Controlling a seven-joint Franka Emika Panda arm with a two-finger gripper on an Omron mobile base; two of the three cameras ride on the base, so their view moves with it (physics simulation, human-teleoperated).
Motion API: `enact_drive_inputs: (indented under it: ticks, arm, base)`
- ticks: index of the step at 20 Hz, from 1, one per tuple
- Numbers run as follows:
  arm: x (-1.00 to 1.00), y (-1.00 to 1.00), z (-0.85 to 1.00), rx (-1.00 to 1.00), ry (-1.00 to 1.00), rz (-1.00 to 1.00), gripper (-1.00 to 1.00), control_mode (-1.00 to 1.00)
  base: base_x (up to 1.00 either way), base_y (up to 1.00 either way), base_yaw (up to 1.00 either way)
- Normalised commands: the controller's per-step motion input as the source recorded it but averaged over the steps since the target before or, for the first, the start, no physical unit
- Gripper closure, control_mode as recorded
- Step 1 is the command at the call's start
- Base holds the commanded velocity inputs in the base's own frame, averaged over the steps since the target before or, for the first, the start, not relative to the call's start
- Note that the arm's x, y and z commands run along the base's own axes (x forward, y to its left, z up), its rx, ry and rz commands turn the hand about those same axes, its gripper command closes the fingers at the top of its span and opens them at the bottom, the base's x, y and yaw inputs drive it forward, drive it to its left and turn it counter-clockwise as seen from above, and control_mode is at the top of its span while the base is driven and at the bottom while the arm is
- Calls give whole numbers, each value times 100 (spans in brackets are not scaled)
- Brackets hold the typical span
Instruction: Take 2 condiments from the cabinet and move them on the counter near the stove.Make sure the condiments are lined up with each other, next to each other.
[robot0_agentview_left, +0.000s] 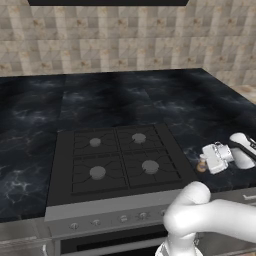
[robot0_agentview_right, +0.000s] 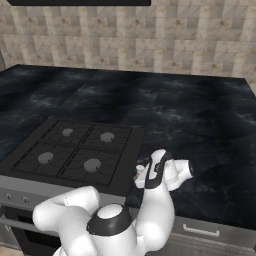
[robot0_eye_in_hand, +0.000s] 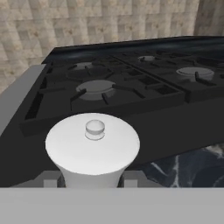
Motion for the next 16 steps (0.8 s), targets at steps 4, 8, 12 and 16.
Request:
enact_drive_inputs:
  ticks: [4,8,12,16]
  arm:
    - [11,0,-18,0,0,2,100,-100]
    - [0,0,-24,0,0,3,100,-100]
    - [0,0,-24,0,0,3,-100,-100]
    - [0,0,-22,0,0,2,-100,-100]
  base:
    - [0,0,0]
    - [0,0,0]
    - [0,0,0]
    - [0,0,0]
